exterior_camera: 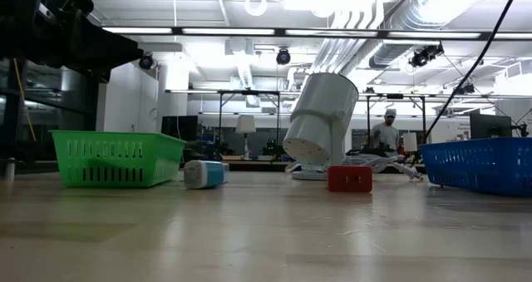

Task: Pick & Place Office items
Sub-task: Put the white charger adapter into the blue bin

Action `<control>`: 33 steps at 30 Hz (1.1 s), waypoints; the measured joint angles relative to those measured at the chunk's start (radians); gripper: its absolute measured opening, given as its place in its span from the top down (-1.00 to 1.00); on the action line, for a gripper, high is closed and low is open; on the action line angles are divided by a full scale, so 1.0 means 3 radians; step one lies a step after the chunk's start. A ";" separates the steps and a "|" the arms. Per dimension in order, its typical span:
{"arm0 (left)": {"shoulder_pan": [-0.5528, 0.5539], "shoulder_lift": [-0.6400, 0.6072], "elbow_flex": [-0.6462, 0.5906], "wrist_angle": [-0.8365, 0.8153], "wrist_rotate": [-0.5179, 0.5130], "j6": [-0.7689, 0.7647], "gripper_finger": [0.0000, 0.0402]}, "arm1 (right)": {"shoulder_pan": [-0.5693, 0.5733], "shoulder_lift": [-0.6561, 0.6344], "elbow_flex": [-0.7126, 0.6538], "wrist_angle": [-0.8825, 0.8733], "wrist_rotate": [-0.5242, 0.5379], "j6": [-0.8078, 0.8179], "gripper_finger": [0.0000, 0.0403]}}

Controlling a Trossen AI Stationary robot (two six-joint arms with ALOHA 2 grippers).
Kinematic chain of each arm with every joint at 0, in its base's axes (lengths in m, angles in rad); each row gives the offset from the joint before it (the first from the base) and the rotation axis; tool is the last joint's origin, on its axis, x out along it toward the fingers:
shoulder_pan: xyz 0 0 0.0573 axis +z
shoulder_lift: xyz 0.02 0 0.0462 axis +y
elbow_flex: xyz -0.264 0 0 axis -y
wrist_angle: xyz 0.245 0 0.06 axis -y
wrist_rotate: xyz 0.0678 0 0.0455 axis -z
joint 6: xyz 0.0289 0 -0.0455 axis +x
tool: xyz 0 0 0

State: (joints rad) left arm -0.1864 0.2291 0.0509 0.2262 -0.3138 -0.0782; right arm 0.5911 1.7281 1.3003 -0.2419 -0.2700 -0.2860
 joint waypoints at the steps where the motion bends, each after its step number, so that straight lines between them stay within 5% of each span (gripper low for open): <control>1: -0.0001 0.0000 0.0000 0.0000 0.0000 0.0000 0.48 | 0.0022 0.0034 0.0000 0.0006 0.0002 -0.0025 0.24; 18: 0.0000 0.0000 0.0000 0.0000 0.0000 -0.0001 0.48 | 0.0412 0.0653 -0.0004 0.0013 0.0019 -0.0124 0.24; 33: -0.0001 -0.0001 0.0000 0.0000 0.0001 0.0001 0.48 | 0.0408 0.0660 -0.0005 -0.0111 0.0212 -0.0123 0.24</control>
State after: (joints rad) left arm -0.1866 0.2289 0.0509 0.2261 -0.3136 -0.0780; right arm 0.7136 1.9263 1.2987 -0.2752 -0.2065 -0.3229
